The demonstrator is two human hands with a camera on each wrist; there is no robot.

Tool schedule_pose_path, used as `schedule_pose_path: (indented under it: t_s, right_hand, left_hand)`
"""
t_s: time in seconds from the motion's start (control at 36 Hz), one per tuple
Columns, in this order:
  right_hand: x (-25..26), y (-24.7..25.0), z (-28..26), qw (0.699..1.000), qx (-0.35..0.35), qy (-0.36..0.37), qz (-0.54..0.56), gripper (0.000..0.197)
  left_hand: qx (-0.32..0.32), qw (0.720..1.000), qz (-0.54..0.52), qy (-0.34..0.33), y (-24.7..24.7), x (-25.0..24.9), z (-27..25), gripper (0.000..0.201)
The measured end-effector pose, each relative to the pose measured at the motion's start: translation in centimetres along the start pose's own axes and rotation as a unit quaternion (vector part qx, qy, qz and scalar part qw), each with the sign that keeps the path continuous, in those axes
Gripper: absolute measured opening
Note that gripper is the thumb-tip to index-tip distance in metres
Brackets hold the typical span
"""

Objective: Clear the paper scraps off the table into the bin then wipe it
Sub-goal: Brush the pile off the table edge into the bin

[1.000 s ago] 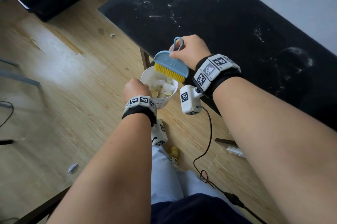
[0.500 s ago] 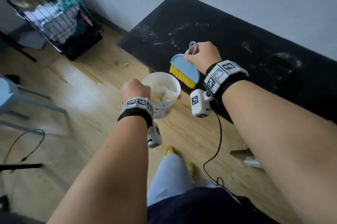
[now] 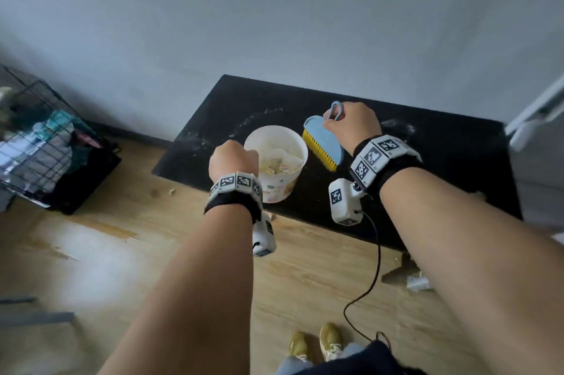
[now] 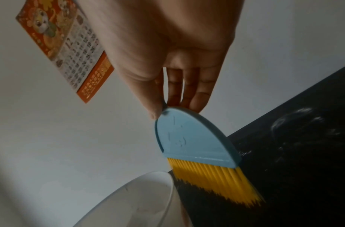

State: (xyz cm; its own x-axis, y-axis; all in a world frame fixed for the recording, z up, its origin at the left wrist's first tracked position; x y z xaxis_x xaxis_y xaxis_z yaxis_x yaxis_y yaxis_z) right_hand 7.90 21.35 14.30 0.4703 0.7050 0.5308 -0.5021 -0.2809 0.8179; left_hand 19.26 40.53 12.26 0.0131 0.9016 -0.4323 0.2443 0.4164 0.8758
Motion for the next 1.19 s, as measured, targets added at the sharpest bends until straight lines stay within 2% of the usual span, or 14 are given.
schedule_pose_path:
  t_s: [0.11,0.22,0.44,0.61,0.78,0.86,0.97,1.19]
  right_hand:
    - [-4.1,2.2,-0.3,0.999,-0.031,-0.036,-0.026,0.029]
    - [-8.7,4.9,-0.7,0.994,-0.044,-0.084,-0.055,0.038]
    - [-18.4,10.9,-1.0,0.982,-0.093,-0.15,-0.064,0.043]
    - [-26.4,14.2,-0.5,0.969,-0.112,-0.192,-0.105,0.043]
    - [-32.7,16.0,-0.5,0.961,-0.127,-0.229,-0.09,0.044]
    - [-35.0,16.4,-0.5,0.959,-0.141,-0.237,-0.068,0.043]
    - [-36.8,16.4,-0.2,0.95,-0.152,-0.271,-0.036,0.027]
    - [-39.1,15.8,0.9,0.919,-0.21,-0.332,-0.04,0.028]
  left_hand:
    - [0.028,0.999,-0.004,-0.044,-2.2,-3.9,-0.4,0.022]
    - [0.05,0.995,0.0,-0.081,-4.8,-8.2,-1.5,0.027]
    - [0.086,0.987,0.001,-0.138,-11.1,-18.7,-4.8,0.027]
    - [0.106,0.98,0.013,-0.168,-16.7,-26.5,-7.3,0.027]
    - [0.123,0.977,0.003,-0.173,-21.8,-32.1,-9.4,0.024]
    - [0.133,0.976,-0.001,-0.173,-23.9,-34.4,-10.0,0.019]
    - [0.145,0.974,-0.005,-0.173,-26.1,-37.3,-10.2,0.021]
    - [0.183,0.961,0.003,-0.205,-30.4,-43.6,-9.3,0.034]
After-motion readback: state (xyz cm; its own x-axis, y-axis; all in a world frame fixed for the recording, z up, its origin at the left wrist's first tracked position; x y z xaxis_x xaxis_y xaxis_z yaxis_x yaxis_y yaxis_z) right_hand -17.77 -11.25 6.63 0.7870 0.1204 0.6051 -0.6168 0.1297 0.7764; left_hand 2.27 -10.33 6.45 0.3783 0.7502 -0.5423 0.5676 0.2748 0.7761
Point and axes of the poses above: each hand's wrist, its own z-axis towards the middle knuckle, its own y-axis out of the back of the hand, x = y × z, the point moved 2 cm from there along z, towards the middle knuckle, and after that the axes turned 10 degrees about y, right-handed, at the moved point
